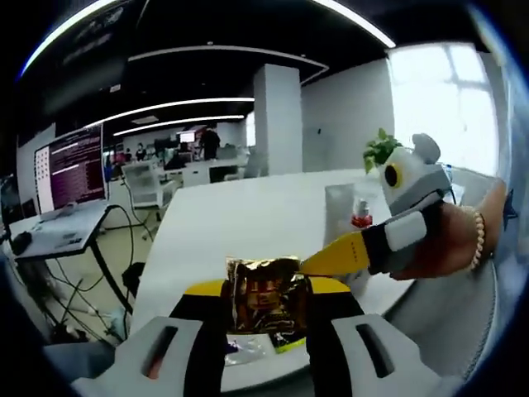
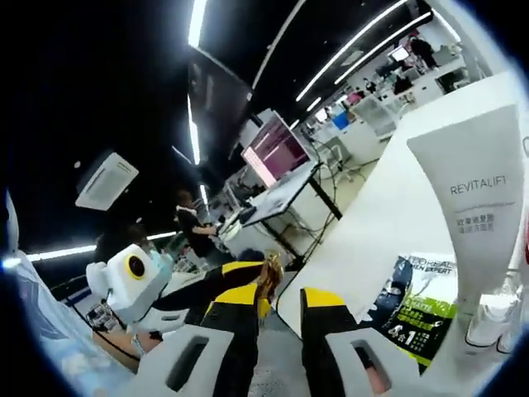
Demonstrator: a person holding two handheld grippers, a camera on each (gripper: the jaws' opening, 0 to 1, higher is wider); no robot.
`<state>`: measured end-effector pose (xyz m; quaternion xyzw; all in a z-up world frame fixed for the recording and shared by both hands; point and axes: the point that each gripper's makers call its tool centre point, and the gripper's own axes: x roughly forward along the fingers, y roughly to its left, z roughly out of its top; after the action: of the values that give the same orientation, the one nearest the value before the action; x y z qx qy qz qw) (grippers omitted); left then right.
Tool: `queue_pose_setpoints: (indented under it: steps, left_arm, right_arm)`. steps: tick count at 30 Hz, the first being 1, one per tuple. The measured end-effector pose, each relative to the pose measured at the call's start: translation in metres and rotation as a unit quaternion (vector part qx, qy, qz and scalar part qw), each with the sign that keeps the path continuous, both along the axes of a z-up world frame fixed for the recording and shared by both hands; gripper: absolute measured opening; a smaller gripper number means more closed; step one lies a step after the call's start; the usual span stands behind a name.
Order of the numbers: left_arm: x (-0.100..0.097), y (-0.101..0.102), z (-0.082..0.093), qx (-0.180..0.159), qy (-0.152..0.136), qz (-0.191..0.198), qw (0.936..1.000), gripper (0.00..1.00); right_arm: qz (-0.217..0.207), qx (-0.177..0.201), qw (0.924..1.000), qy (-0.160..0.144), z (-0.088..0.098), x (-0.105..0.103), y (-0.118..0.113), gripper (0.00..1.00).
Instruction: Arrange the skincare products in the storage area until every visible bottle or jar stands upright without overlapping.
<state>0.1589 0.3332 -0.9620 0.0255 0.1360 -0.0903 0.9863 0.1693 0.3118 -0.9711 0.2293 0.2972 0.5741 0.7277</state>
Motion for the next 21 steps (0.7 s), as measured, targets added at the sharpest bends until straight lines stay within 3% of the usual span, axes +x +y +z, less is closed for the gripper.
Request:
queue_pose_setpoints:
  steps: [2, 3, 4, 5, 6, 7, 10, 11, 14, 18, 19, 21]
  left_arm:
    - [-0.003, -0.006, 0.002, -0.004, -0.009, -0.009, 0.9999, 0.32]
    - [-0.004, -0.006, 0.001, -0.002, -0.008, -0.008, 0.9999, 0.25]
    - [-0.006, 0.007, -0.006, 0.038, 0.012, 0.026, 0.9989, 0.15]
    - [-0.006, 0.010, -0.007, 0.050, 0.013, 0.030, 0.9982, 0.08]
    - [-0.005, 0.011, -0.009, 0.065, 0.014, 0.025, 0.9975, 0.07]
    - [-0.004, 0.003, -0.009, 0.043, 0.011, 0.011, 0.9989, 0.09]
    - [-0.005, -0.004, -0.006, 0.036, 0.004, -0.008, 0.9993, 0.19]
    - [-0.005, -0.002, -0.004, 0.034, 0.000, -0.010, 0.9994, 0.17]
    - [-0.004, 0.009, -0.006, 0.009, 0.013, 0.003, 0.9999, 0.10]
    - [-0.003, 0.024, -0.017, -0.086, 0.062, -0.003, 0.9943, 0.05]
    - [-0.003, 0.021, -0.017, -0.150, 0.077, -0.032, 0.9851, 0.05]
    - [-0.008, 0.013, -0.021, -0.230, 0.122, -0.066, 0.9631, 0.08]
  right_arm:
    - [-0.007, -0.007, 0.9999, -0.005, 0.001, 0.003, 0.000, 0.00]
    - [-0.005, -0.007, 0.9999, -0.007, 0.001, 0.003, 0.000, 0.00]
    - [-0.008, -0.015, 0.9998, -0.008, -0.001, 0.005, 0.000, 0.00]
    - [-0.001, -0.024, 0.9995, -0.020, -0.004, 0.004, -0.002, 0.00]
    - [0.011, -0.030, 0.9992, -0.026, -0.005, 0.001, -0.003, 0.00]
    - [0.004, -0.031, 0.9992, -0.026, -0.005, 0.002, -0.004, 0.00]
    - [0.000, -0.043, 0.9984, -0.037, -0.008, 0.004, -0.007, 0.00]
    - [-0.004, -0.046, 0.9979, -0.045, -0.009, 0.007, -0.009, 0.00]
    - [0.004, -0.028, 0.9992, -0.028, -0.003, 0.007, -0.011, 0.00]
    - [-0.013, -0.010, 0.9996, -0.022, 0.007, 0.015, -0.014, 0.00]
    - [-0.014, -0.007, 0.9997, -0.021, 0.009, 0.015, -0.014, 0.00]
    - [-0.012, 0.004, 0.9997, -0.019, 0.017, 0.017, -0.011, 0.00]
